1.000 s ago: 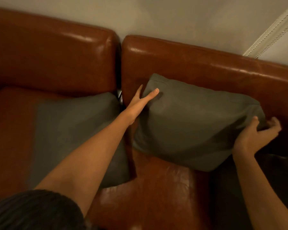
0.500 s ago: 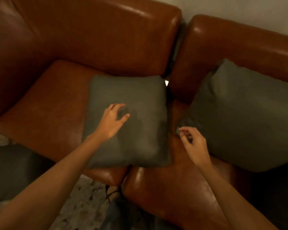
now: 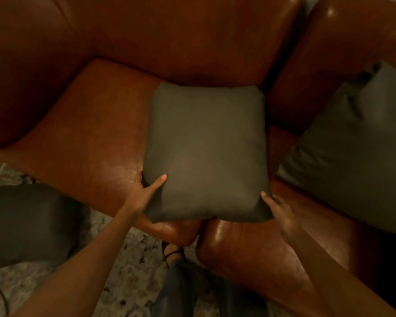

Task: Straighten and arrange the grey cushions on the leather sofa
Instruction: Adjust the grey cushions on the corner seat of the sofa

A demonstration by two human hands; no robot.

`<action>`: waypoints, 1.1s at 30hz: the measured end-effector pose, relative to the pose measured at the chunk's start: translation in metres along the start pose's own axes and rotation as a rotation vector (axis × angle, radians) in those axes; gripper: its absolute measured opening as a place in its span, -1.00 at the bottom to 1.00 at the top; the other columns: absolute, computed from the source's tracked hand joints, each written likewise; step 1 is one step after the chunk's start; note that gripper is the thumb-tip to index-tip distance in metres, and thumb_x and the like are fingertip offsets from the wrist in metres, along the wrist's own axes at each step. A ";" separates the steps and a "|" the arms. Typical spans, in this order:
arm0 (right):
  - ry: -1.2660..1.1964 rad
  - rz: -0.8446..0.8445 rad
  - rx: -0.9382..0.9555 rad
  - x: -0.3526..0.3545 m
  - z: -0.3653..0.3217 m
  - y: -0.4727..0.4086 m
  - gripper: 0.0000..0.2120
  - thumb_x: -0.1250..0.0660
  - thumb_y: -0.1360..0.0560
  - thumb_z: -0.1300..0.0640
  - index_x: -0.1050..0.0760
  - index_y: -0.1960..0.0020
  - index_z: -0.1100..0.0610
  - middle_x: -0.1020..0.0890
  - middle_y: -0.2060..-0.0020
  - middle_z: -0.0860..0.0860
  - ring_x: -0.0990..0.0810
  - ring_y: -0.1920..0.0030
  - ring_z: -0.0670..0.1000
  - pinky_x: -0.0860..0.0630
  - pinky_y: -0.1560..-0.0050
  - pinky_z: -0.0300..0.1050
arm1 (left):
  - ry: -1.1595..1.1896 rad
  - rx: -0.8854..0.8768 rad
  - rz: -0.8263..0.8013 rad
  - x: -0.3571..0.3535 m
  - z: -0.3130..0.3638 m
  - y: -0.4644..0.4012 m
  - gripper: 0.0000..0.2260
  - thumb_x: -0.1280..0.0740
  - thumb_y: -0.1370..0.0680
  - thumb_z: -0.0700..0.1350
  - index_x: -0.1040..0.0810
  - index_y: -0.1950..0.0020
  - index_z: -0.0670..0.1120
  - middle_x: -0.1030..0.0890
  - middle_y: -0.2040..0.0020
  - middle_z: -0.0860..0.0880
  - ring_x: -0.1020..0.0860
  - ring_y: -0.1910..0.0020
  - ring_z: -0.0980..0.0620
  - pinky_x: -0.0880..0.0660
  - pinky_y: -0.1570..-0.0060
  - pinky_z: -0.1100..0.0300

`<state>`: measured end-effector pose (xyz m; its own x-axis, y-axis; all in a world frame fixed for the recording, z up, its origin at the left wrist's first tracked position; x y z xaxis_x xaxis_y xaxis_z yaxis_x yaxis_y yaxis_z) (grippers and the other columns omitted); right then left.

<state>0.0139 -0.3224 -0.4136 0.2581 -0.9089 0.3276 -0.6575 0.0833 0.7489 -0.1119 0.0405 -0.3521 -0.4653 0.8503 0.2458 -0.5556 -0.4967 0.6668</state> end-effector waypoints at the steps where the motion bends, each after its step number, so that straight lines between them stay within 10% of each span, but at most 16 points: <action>1: -0.032 0.037 0.013 0.005 -0.005 0.005 -0.43 -0.40 -0.50 -0.09 -0.41 -0.41 0.18 -0.52 -0.28 0.08 -0.52 -0.26 0.11 -0.45 -0.28 0.01 | 0.001 0.002 0.000 0.004 0.004 -0.001 -0.30 -0.43 -0.49 0.04 -0.19 -0.53 -0.04 -0.39 -0.42 -0.08 -0.46 -0.25 -0.11 -0.46 -0.17 0.04; 8: -0.270 0.205 0.216 0.019 -0.056 0.068 -0.74 -0.37 -0.55 0.15 -0.56 -0.17 0.27 -0.62 -0.02 0.07 -0.58 -0.07 0.01 -0.48 0.03 -0.18 | -0.023 -0.128 -0.042 0.037 0.064 0.011 -0.42 -0.37 -0.52 0.08 -0.30 -0.49 -0.04 -0.49 -0.32 -0.01 -0.51 0.08 0.20 -0.44 0.18 0.34; 20: -0.566 0.418 0.380 0.030 -0.182 0.123 -0.81 -0.24 -0.60 -0.07 -0.58 0.08 -0.06 -0.62 0.01 -0.06 -0.56 -0.13 0.00 -0.48 -0.18 -0.03 | 0.080 -0.470 -0.068 0.069 0.266 0.004 -0.64 -0.39 -0.53 0.03 -0.56 -0.29 -0.05 -0.58 -0.21 0.02 -0.52 -0.22 0.10 -0.45 -0.20 0.22; 25: -0.748 0.368 0.450 0.045 -0.235 0.112 -0.50 -0.29 -0.46 -0.22 -0.51 -0.33 -0.05 -0.57 -0.27 -0.08 -0.53 -0.27 -0.07 -0.42 -0.36 -0.06 | 0.172 -0.605 -0.117 0.052 0.316 -0.003 -0.59 -0.36 -0.56 -0.05 -0.44 -0.41 -0.02 -0.53 -0.26 0.03 -0.50 -0.21 0.16 -0.44 0.03 0.39; 33: -0.750 0.275 0.588 0.058 -0.315 0.082 -0.46 -0.28 -0.60 0.05 -0.20 -0.53 -0.02 -0.38 -0.43 -0.01 -0.43 -0.34 -0.06 -0.44 -0.04 -0.35 | 0.031 -0.799 -0.081 0.008 0.374 -0.029 -0.48 -0.44 -0.47 0.07 -0.46 -0.41 0.01 -0.39 -0.42 0.03 -0.34 -0.39 0.10 -0.30 -0.38 0.17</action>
<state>0.1982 -0.2394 -0.1516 -0.3377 -0.9285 -0.1544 -0.9263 0.2987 0.2296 0.1585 0.1268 -0.1066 -0.4150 0.8895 0.1911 -0.9081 -0.4180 -0.0264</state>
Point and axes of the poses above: each hand's wrist, its own y-axis away from the middle knuckle, its own x-axis out of the back of the hand, z = x × y, the point moved 5 cm from there along -y, towards the middle knuckle
